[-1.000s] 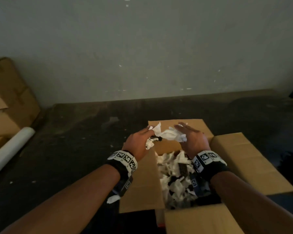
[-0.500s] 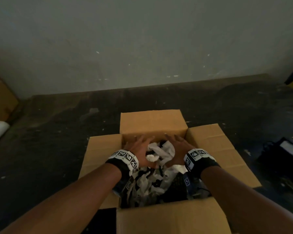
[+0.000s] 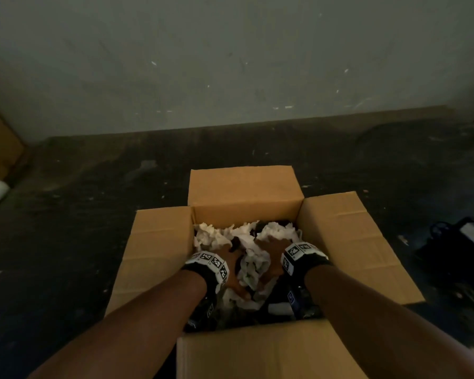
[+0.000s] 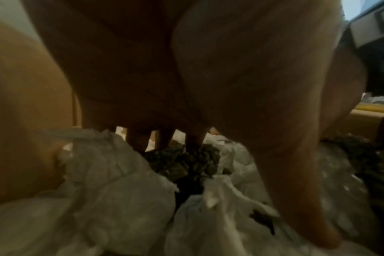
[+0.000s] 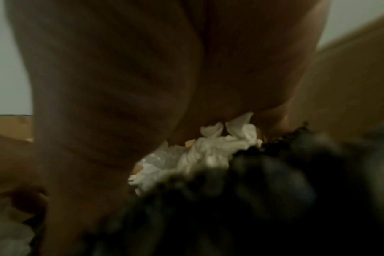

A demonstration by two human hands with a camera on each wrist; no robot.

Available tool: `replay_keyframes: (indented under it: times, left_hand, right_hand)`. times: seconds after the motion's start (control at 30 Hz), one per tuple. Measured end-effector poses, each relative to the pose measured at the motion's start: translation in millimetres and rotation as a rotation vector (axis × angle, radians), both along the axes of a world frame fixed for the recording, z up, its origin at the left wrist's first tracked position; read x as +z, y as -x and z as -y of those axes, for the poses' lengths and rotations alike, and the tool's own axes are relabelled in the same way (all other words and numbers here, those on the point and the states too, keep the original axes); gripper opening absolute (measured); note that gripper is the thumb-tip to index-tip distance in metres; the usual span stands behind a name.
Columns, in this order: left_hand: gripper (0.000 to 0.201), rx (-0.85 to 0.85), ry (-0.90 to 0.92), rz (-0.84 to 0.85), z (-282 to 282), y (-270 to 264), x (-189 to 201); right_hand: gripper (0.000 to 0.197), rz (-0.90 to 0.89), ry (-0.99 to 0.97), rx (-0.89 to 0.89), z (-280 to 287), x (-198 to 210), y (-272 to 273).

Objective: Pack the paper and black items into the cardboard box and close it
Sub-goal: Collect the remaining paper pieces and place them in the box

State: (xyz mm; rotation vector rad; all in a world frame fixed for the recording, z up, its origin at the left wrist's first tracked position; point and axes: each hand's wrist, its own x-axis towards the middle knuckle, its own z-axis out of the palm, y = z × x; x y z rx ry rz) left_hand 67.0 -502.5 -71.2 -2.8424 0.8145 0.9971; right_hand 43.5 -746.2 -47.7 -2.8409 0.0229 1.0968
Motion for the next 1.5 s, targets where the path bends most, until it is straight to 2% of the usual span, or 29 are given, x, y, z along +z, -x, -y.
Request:
replay_keyframes:
  times: [0.03,0.07,0.13,0.2,0.27,0.33,0.4,0.47,0.53,0.57,0.6,0.73,0.83,0.9,1.03,1.1,1.13,1.2,1.23,1.27,1.3,1.37,1.4,1.5]
  left_hand:
    - [0.136,-0.022,0.046,0.007,2,4,13]
    - [0.126,-0.049,0.096,0.032,5,8,28]
    - [0.118,-0.019,0.203,0.096,10,8,52]
    - [0.13,0.064,0.182,0.128,16,2,71]
    - [0.151,0.063,0.128,0.12,24,-2,85]
    - [0.173,0.063,0.057,0.055,31,-7,83]
    - [0.175,0.036,-0.021,0.011,38,-4,73]
    - [0.158,-0.072,-0.118,0.028,42,4,57]
    - [0.123,-0.117,-0.173,0.009,39,12,39]
    - [0.111,-0.102,-0.182,-0.016,37,14,30]
    - [0.11,-0.066,-0.163,-0.042,35,16,21]
    - [0.151,0.094,-0.119,-0.076,34,16,-4]
    - [0.154,0.101,-0.096,-0.095,36,11,0]
    - [0.156,0.066,-0.106,-0.082,35,4,12]
    - [0.165,0.071,-0.056,0.071,30,-6,43]
    - [0.163,0.083,-0.051,0.061,25,-6,51]
    - [0.158,0.093,-0.082,0.01,21,-4,51]
    - [0.139,0.073,-0.198,-0.045,16,3,44]
    - [0.13,0.049,-0.253,-0.044,15,8,38]
    - [0.119,0.025,-0.296,-0.039,17,14,38]
    - [0.109,0.012,-0.331,-0.027,20,19,39]
    - [0.106,0.024,-0.349,-0.007,22,20,39]
    - [0.115,0.035,-0.322,-0.007,21,13,30]
    - [0.155,0.033,-0.255,0.001,14,-11,2]
  right_hand:
    - [0.085,-0.002,0.002,0.024,-1,4,1]
    - [0.095,0.026,-0.001,0.082,-7,28,5]
    - [0.116,0.116,-0.021,0.112,-13,48,5]
    - [0.145,0.147,-0.042,0.111,-19,77,8]
    - [0.156,0.134,-0.044,0.1,-23,102,10]
    - [0.154,0.109,-0.014,0.087,-21,97,8]
    - [0.139,0.073,0.038,0.073,-21,85,8]
    - [0.116,0.013,0.086,0.072,-23,77,13]
    - [0.087,-0.072,0.11,0.109,-29,84,20]
    - [0.079,-0.102,0.108,0.13,-31,86,20]
    - [0.078,-0.123,0.088,0.148,-30,82,16]
    - [0.113,-0.141,0.039,0.137,-21,60,10]
    - [0.113,-0.14,0.07,0.151,-18,64,11]
    - [0.112,-0.049,0.072,0.179,-12,58,6]
    - [0.135,0.051,-0.014,0.139,-3,42,-17]
    - [0.141,0.046,0.04,0.064,-1,39,-24]
    - [0.134,0.019,0.07,0.062,1,40,-20]
    - [0.09,-0.025,0.068,0.085,8,29,-16]
    - [0.076,-0.02,0.07,0.121,12,22,-10]
    - [0.081,-0.04,0.072,0.134,15,9,-8]
    - [0.098,-0.061,0.046,0.114,18,-8,-7]
    - [0.125,-0.024,-0.01,0.062,33,-56,-23]
    - [0.132,-0.011,-0.022,0.049,30,-48,-21]
    - [0.149,0.049,-0.022,0.074,5,32,6]
